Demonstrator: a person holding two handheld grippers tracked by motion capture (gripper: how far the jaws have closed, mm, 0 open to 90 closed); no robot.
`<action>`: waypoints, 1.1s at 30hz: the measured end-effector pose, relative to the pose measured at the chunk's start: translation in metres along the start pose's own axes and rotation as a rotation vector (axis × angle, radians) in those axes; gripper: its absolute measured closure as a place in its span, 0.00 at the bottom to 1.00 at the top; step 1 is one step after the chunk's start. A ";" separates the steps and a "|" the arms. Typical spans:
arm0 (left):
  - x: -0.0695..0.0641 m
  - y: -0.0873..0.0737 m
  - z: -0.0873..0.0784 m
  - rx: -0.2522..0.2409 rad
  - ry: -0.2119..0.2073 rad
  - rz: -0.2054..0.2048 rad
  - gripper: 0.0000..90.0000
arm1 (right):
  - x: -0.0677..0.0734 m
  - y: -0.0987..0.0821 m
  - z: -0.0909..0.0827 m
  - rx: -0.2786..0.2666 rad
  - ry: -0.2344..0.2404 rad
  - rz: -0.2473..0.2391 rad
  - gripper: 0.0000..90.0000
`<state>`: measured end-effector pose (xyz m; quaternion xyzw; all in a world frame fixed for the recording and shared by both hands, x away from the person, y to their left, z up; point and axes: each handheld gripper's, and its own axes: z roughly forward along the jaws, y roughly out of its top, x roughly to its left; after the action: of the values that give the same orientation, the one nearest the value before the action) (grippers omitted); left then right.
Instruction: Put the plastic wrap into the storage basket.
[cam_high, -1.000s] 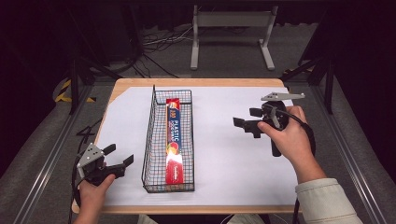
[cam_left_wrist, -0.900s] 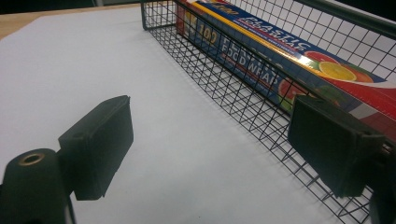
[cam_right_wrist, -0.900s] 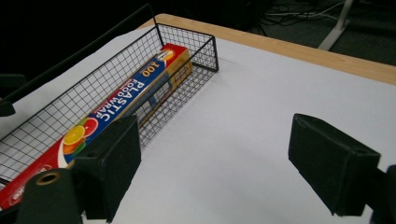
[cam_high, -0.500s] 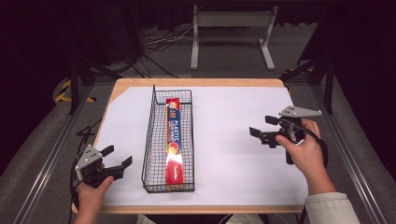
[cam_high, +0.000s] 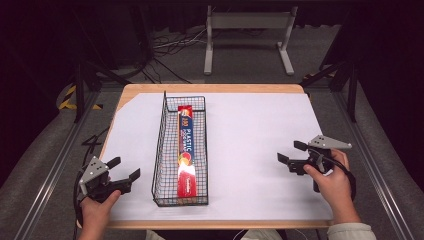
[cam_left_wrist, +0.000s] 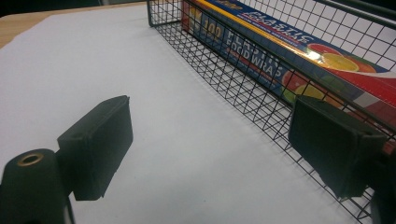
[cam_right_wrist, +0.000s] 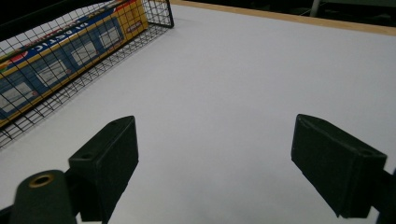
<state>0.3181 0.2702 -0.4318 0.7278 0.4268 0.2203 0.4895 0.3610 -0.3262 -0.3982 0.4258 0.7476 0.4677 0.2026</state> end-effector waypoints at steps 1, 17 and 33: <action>0.000 0.000 0.001 0.005 0.000 0.003 0.16 | 0.000 -0.003 0.001 -0.004 -0.004 0.001 0.17; 0.000 0.001 0.003 0.001 -0.009 0.006 0.16 | 0.006 -0.040 0.011 0.016 -0.066 -0.022 0.17; 0.000 0.001 0.006 0.007 -0.015 0.007 0.16 | 0.011 -0.045 0.010 0.004 -0.081 -0.054 0.15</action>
<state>0.3233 0.2669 -0.4334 0.7327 0.4214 0.2152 0.4892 0.3415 -0.3208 -0.4416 0.4244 0.7510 0.4427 0.2446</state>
